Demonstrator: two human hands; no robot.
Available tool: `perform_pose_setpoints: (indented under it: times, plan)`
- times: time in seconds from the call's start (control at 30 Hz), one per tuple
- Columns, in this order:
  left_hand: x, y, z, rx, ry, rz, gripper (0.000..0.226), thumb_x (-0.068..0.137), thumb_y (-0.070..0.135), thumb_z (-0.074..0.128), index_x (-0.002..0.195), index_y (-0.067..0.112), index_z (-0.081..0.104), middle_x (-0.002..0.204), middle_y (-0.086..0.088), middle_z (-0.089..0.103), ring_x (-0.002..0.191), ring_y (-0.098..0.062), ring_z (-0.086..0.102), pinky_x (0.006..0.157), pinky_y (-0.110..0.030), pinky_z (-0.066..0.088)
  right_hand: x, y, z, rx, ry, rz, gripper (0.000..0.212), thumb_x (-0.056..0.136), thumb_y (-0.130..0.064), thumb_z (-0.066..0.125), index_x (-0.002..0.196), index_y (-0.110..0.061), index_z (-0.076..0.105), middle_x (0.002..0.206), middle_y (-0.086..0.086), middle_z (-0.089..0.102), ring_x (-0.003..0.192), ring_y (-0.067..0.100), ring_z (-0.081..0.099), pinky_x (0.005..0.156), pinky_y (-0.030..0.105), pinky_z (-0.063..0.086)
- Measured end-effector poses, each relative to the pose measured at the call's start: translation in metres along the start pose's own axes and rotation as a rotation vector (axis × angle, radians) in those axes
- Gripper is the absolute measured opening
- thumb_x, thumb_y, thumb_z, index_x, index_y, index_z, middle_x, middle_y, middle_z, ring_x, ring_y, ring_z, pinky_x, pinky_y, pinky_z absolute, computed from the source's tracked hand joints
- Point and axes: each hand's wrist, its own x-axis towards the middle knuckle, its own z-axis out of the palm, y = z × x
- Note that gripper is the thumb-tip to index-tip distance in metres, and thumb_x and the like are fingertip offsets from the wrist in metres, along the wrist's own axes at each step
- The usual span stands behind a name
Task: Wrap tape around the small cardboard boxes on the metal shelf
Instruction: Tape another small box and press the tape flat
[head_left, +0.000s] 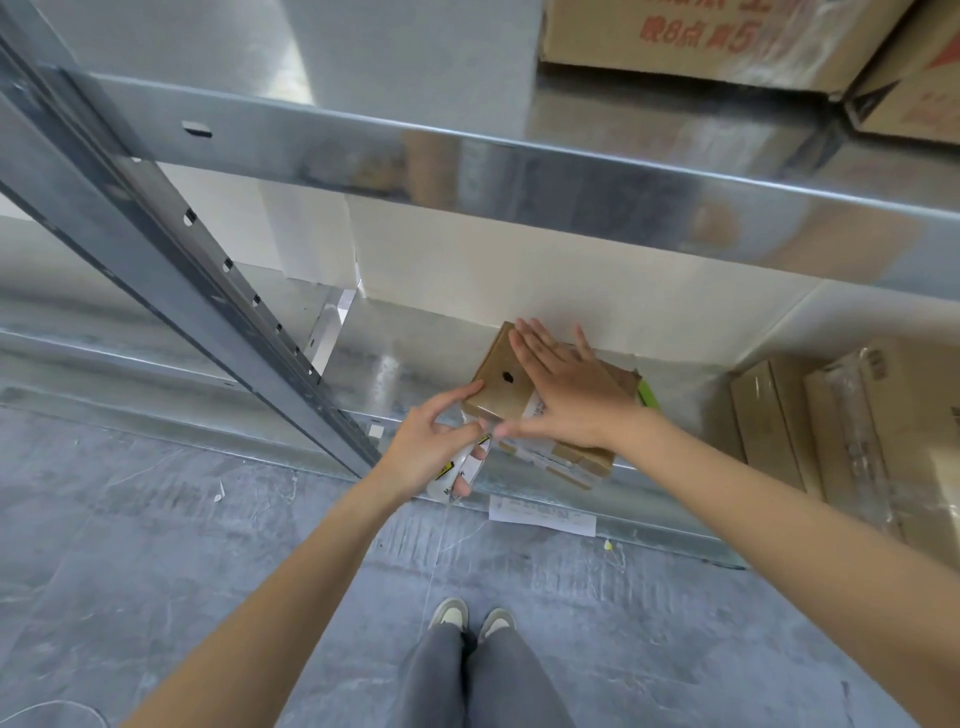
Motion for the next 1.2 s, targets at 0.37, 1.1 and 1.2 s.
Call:
perform_pose_setpoints:
  times: [0.37,1.1,1.2]
  plan:
    - [-0.006,0.011,0.007,-0.04,-0.014,0.014,0.049,0.093,0.012,0.065,0.137,0.028,0.052,0.085,-0.022,0.069,0.054,-0.007,0.066,0.045,-0.021,0.051,-0.03,-0.038,0.015,-0.061,0.105,-0.102,0.064,0.105,-0.041,0.025,0.153,-0.006,0.001,0.162,0.009,0.0,0.15,0.02,-0.004,0.118,0.031,-0.013]
    - [-0.02,-0.03,0.011,-0.007,0.221,0.164,0.06,0.086,0.048,0.068,0.14,0.034,0.048,0.052,0.008,0.053,0.055,-0.004,0.052,0.068,-0.012,0.042,-0.042,-0.015,0.011,-0.102,0.01,0.25,0.107,0.077,-0.071,0.055,0.153,-0.031,-0.009,0.162,-0.001,-0.012,0.148,0.034,-0.007,0.111,0.063,0.003]
    - [-0.032,-0.045,0.011,0.027,0.276,0.196,0.048,0.079,0.061,0.069,0.116,0.031,0.065,0.085,0.01,0.073,0.092,-0.002,0.067,0.093,-0.031,0.049,-0.04,-0.008,0.005,-0.023,0.014,0.244,0.103,0.079,-0.069,0.056,0.153,-0.037,-0.007,0.162,-0.006,-0.011,0.149,0.029,-0.005,0.115,0.058,0.006]
